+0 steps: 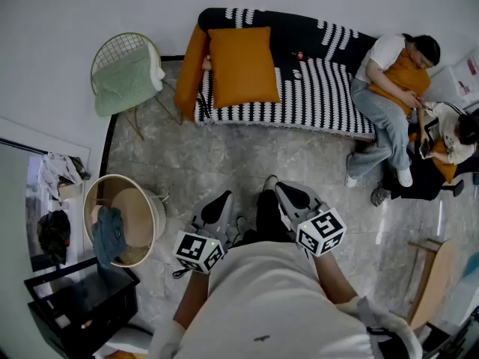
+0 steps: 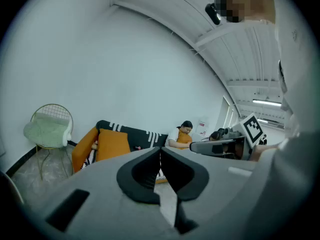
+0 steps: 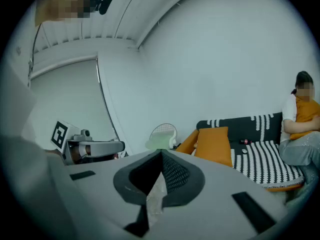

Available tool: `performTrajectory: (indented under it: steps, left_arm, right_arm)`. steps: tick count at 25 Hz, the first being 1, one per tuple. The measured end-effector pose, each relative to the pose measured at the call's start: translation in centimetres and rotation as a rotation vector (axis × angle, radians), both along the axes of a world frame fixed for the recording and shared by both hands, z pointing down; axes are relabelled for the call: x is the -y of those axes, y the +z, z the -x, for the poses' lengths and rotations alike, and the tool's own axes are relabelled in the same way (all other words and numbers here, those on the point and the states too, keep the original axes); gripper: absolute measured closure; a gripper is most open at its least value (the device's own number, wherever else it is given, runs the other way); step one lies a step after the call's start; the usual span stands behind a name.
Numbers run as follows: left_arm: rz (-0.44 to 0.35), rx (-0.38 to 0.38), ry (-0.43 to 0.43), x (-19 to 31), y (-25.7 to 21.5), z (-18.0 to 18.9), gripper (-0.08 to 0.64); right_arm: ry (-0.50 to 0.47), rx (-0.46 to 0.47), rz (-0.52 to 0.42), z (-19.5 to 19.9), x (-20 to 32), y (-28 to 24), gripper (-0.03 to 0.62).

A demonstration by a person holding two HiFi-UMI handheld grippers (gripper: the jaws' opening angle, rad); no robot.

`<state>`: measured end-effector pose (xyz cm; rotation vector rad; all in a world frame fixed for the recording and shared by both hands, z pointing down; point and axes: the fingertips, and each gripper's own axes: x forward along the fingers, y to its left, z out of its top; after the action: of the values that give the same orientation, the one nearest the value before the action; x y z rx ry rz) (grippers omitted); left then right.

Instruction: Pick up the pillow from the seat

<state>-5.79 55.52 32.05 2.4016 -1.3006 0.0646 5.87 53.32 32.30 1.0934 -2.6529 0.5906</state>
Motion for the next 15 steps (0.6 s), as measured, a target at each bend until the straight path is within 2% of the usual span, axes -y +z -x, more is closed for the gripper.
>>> performTrajectory:
  steps: [8,15]
  left_arm:
    - [0.019,-0.001,-0.012,1.4,0.6,0.5,0.548]
    - [0.017,0.005,-0.010,4.7,0.1,-0.1,0.548]
  right_arm:
    - [-0.011,-0.008,-0.006,0.8,1.4,-0.2,0.584]
    - [0.107,0.011,0.019,-1.7,5.6,0.0,0.584]
